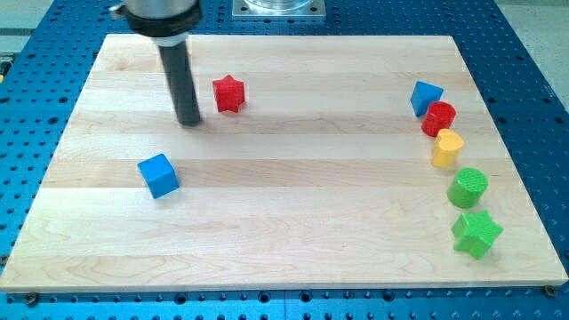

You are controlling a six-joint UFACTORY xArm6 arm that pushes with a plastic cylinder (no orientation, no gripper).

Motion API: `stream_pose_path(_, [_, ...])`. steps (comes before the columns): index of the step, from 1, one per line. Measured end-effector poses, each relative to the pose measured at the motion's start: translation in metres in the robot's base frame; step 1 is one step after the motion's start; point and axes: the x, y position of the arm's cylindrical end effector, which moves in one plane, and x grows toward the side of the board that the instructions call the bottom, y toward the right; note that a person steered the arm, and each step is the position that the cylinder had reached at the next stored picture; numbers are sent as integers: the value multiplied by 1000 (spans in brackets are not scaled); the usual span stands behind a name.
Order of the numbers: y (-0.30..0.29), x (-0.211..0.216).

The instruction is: Push the red star to the top left side of the triangle

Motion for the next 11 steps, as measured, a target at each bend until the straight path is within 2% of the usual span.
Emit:
stream_pose_path(2, [75, -38])
stream_pose_path(3, [69, -69])
stream_pose_path(4, [60, -75])
stream_pose_path(5, [125, -69])
stream_pose_path(6, [154, -63])
stream_pose_path(7, [127, -28])
stream_pose_path(8, [158, -44])
stream_pose_path(9, [224, -48])
stream_pose_path(10, [202, -51])
stream_pose_path(11, [145, -60])
